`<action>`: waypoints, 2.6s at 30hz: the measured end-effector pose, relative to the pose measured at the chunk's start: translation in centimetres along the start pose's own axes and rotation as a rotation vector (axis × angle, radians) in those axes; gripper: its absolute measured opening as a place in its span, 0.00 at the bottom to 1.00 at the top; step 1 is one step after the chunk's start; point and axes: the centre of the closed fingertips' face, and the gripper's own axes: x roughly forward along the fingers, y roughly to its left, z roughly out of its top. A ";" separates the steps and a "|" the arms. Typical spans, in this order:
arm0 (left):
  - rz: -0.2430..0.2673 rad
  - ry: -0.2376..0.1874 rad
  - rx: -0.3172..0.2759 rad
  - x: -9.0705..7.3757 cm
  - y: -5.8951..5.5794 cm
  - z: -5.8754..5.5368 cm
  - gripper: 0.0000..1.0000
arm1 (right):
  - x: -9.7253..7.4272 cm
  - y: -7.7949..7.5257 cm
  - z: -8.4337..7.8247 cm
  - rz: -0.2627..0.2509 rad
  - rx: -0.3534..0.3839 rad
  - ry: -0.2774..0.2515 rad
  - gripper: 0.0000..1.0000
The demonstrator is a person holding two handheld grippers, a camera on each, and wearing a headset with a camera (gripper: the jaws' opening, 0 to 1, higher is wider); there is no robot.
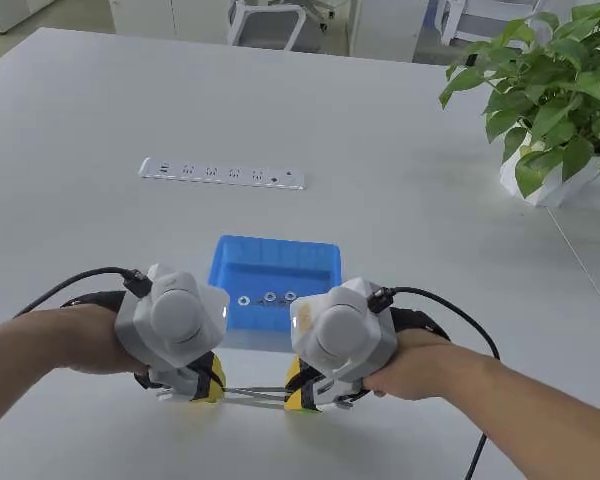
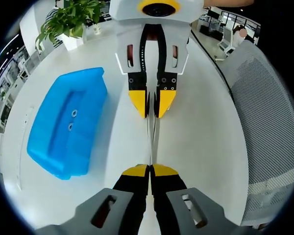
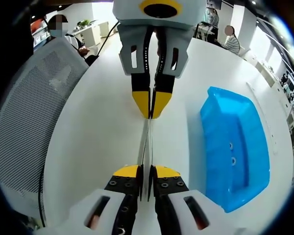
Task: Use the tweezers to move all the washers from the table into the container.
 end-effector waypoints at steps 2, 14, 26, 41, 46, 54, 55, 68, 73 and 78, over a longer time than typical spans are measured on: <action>-0.002 0.004 -0.001 0.1 -0.1 -0.1 0.05 | 0.0 0.0 0.0 0.003 0.000 0.003 0.11; 0.003 0.001 -0.013 0.2 0.0 -0.1 0.06 | -0.1 0.1 -0.3 0.010 0.003 0.015 0.12; 0.031 -0.020 -0.042 -0.6 0.3 0.0 0.15 | -1.5 -0.1 -0.6 -0.016 0.004 0.017 0.21; 0.157 -0.240 -0.221 -5.3 1.3 2.7 0.34 | -6.4 -1.7 -0.5 -0.195 0.185 -0.125 0.36; 0.217 -0.342 -0.267 -7.3 1.4 3.7 0.46 | -8.6 -2.4 -1.0 -0.283 0.273 -0.197 0.46; 0.293 -0.463 -0.295 -9.3 0.8 5.0 0.67 | -11.6 -2.8 -2.7 -0.411 0.404 -0.294 0.63; 0.300 -0.475 -0.306 -9.5 0.8 5.1 0.69 | -11.7 -2.7 -2.9 -0.419 0.417 -0.298 0.64; 0.355 -0.524 -0.389 -9.1 0.5 4.1 0.99 | -12.8 -1.7 -3.7 -0.510 0.488 -0.360 0.91; 0.360 -0.541 -0.387 -9.3 0.4 4.5 0.99 | -12.9 -1.8 -3.5 -0.531 0.498 -0.374 1.00; 0.390 -0.545 -0.403 -9.7 0.8 4.3 0.99 | -12.7 -1.7 -3.6 -0.531 0.510 -0.365 1.00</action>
